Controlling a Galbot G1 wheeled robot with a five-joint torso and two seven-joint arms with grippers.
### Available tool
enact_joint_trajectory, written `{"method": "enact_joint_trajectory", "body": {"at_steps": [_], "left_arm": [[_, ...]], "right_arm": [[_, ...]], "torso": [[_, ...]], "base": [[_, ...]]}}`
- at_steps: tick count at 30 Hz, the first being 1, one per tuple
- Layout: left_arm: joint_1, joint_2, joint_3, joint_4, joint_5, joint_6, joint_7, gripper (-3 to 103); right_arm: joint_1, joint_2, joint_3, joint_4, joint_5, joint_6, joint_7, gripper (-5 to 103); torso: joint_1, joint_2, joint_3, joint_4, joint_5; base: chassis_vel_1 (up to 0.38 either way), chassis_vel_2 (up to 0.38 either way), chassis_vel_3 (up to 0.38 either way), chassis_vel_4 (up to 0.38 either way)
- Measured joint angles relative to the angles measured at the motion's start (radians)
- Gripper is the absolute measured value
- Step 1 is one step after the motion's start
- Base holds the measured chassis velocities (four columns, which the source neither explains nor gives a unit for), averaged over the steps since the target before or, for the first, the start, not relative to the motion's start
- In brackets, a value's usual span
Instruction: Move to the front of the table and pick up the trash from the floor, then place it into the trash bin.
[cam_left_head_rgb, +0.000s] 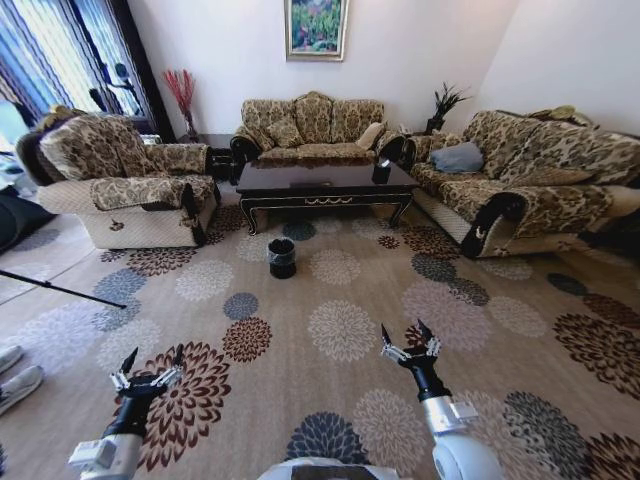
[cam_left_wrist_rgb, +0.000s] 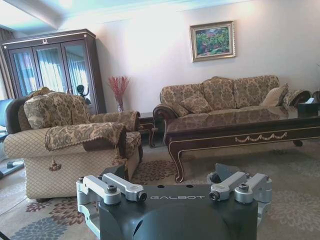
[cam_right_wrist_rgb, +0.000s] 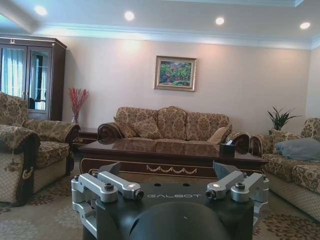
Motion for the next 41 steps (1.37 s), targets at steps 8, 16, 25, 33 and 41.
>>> {"method": "enact_joint_trajectory", "body": {"at_steps": [8, 16, 25, 33, 41], "left_arm": [[0.000, 0.000, 0.000, 0.000, 0.000, 0.000, 0.000, 100], [0.000, 0.000, 0.000, 0.000, 0.000, 0.000, 0.000, 100], [0.000, 0.000, 0.000, 0.000, 0.000, 0.000, 0.000, 100], [0.000, 0.000, 0.000, 0.000, 0.000, 0.000, 0.000, 100], [0.000, 0.000, 0.000, 0.000, 0.000, 0.000, 0.000, 100]], "right_arm": [[0.000, 0.000, 0.000, 0.000, 0.000, 0.000, 0.000, 100], [0.000, 0.000, 0.000, 0.000, 0.000, 0.000, 0.000, 100], [0.000, 0.000, 0.000, 0.000, 0.000, 0.000, 0.000, 100], [0.000, 0.000, 0.000, 0.000, 0.000, 0.000, 0.000, 100], [0.000, 0.000, 0.000, 0.000, 0.000, 0.000, 0.000, 100]], "torso": [[0.015, 0.035, 0.019, 0.0000, 0.0000], [0.030, 0.068, 0.038, 0.0000, 0.0000], [0.030, 0.068, 0.039, 0.0000, 0.0000], [0.028, 0.064, 0.036, 0.0000, 0.0000], [0.027, 0.061, 0.035, 0.0000, 0.0000]], "base": [[0.000, 0.000, 0.000, 0.000], [0.000, 0.000, 0.000, 0.000], [0.000, 0.000, 0.000, 0.000], [0.000, 0.000, 0.000, 0.000], [0.000, 0.000, 0.000, 0.000]]}}
